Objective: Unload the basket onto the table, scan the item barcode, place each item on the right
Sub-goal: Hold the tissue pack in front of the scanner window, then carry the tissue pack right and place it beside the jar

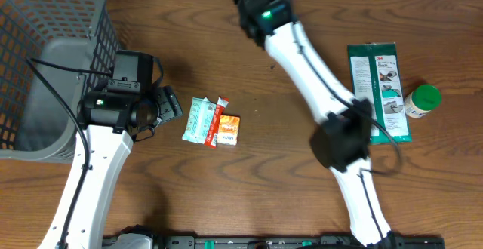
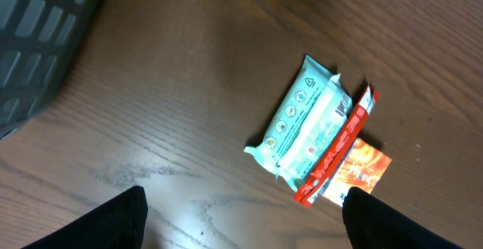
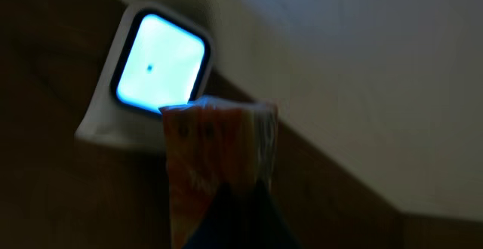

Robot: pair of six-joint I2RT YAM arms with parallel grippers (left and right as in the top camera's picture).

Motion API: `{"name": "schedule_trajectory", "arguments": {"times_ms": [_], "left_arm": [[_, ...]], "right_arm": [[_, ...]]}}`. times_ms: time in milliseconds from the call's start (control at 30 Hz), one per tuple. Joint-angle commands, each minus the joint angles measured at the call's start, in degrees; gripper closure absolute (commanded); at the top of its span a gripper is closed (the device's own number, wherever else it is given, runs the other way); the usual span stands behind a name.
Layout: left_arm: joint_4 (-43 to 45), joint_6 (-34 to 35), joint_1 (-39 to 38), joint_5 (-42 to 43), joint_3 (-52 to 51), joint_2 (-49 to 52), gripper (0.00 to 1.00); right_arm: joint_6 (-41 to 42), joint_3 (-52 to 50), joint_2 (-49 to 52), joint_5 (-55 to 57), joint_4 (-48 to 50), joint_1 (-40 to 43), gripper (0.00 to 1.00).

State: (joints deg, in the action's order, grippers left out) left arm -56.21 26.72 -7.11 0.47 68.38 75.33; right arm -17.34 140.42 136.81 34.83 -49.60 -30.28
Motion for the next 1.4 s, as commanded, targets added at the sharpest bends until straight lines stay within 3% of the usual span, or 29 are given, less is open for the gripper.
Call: {"name": "schedule_trajectory", "arguments": {"times_ms": [0,167,400,667,867,967,1000,1067,1100,1367], "left_arm": [[-0.1,-0.6,0.3,-0.7,0.3,-0.1,0.16],[-0.1,-0.6,0.3,-0.7,0.3,-0.1,0.17],[-0.2,-0.6,0.3,-0.7,0.3,-0.1,0.16],[-0.1,-0.5,0.3,-0.8,0.3,-0.1,0.16],[-0.2,-0.6,0.3,-0.7,0.3,-0.1,0.17],[-0.1,-0.6,0.3,-0.7,0.3,-0.1,0.16],[-0.1,-0.6,0.3,-0.7,0.3,-0.1,0.17],[-0.1,-0.6,0.3,-0.8,0.3,-0.1,0.16],[-0.1,-0.6,0.3,-0.8,0.3,-0.1,0.16],[-0.1,-0.6,0.3,-0.8,0.3,-0.1,0.17]], "right_arm": [[10.6,0.8,-10.2,-12.6,-7.5,2.9,0.99],[12.2,0.8,-15.7,-24.7,-23.3,9.2,0.99],[17.5,-0.6,-14.3,-25.0,-42.8,21.5,0.99],[20.5,-14.4,-13.8,-25.0,-42.2,33.7,0.99],[20.5,-26.5,-13.8,-25.0,-35.3,38.7,0.94],[20.5,-30.8,-13.8,-24.9,-31.3,39.7,0.81],[20.5,-31.8,-13.8,-24.8,-30.0,39.9,0.64],[20.5,-33.3,-13.8,-24.8,-27.7,40.0,0.16],[20.5,-33.6,-13.8,-24.8,-27.0,40.0,0.01],[19.8,-33.5,-13.8,-24.9,-26.7,39.9,0.01]]}}
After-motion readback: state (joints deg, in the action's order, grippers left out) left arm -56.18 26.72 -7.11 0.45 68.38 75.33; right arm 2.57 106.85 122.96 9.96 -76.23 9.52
